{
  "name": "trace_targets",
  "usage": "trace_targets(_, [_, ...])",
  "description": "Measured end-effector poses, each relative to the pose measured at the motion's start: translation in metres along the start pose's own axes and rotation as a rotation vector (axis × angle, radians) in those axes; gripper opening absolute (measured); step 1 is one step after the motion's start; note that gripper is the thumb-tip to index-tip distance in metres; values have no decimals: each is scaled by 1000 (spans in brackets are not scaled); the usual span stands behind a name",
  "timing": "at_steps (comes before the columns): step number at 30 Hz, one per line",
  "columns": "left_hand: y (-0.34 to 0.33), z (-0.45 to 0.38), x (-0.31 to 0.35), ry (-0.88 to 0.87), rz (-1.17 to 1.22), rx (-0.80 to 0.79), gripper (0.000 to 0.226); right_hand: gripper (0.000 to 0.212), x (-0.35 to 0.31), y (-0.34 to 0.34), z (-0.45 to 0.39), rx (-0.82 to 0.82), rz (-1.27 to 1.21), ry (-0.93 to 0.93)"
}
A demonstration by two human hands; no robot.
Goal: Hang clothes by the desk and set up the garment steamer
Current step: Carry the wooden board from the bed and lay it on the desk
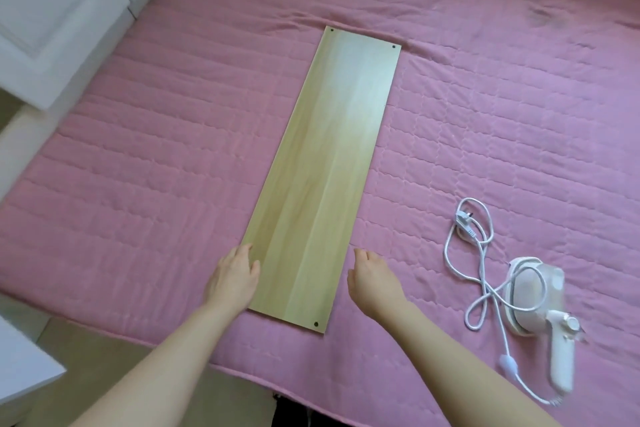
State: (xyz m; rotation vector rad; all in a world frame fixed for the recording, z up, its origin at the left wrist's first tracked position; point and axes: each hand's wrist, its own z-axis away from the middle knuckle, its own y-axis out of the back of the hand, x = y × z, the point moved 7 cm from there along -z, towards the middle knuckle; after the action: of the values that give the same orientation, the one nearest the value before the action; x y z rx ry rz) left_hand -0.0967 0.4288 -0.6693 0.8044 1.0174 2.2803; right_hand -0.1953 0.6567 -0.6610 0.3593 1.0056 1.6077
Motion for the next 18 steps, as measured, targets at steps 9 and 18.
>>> trace_targets(9, [-43,-82,-33,82,33,10,59,27,13,-50,-95,-15,-422,-270])
trace_targets(18, [-55,-101,-42,178,126,63,59,12,13,-54,-107,37,-606,-308])
